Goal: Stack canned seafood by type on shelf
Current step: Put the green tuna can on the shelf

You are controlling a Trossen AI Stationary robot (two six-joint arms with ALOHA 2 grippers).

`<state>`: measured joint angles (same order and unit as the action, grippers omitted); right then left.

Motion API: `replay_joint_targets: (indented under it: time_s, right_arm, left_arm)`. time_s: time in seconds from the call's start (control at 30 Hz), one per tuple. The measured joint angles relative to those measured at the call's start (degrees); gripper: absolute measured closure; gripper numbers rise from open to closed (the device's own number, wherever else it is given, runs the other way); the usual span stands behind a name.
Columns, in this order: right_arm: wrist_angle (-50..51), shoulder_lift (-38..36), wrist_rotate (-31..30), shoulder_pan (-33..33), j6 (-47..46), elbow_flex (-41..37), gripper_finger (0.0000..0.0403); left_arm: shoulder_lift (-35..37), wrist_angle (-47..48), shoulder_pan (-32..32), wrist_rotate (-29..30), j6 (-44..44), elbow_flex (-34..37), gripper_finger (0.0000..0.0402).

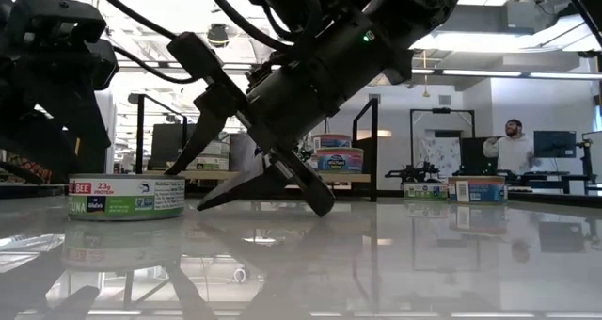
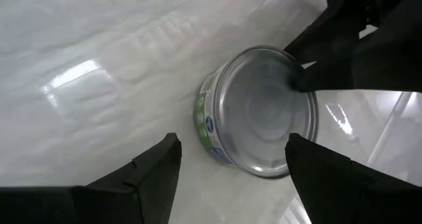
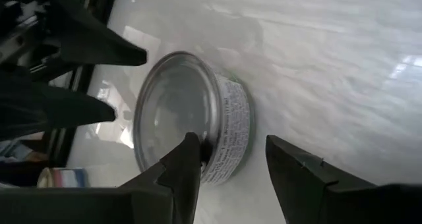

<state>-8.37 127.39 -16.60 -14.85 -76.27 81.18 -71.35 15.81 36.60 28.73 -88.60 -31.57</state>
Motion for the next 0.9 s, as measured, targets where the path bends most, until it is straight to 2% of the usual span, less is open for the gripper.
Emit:
replay_joint_targets:
  time_s: [0.23, 0.43, 0.57, 0.7, 0.9]
  right_arm:
    - [9.5, 0.3, 0.2, 0.7, 1.2, 4.2, 0.0211]
    - [16.9, 0.4, 0.2, 0.8, 6.9, 8.7, 0.0235]
    - [19.6, 0.4, 0.2, 1.0, 7.9, 10.1, 0.0262]
    - [20.3, 0.4, 0.2, 1.1, 8.0, 10.2, 0.029]
    - [20.0, 0.4, 0.2, 1.1, 8.9, 10.2, 0.0307]
  left_arm:
    - [0.0, 0.0, 0.0, -0.3, -0.1, 0.0, 0.0143]
    - [0.0, -0.3, 0.0, -2.9, -1.0, 0.0, 0.0143]
    - [0.0, -0.4, 0.0, -3.4, -6.6, 0.0, 0.0143]
    - [0.0, -0.4, 0.0, -6.4, -14.6, 0.0, 0.0143]
    - [0.0, -0.4, 0.0, -6.7, -16.9, 0.0, 0.0143]
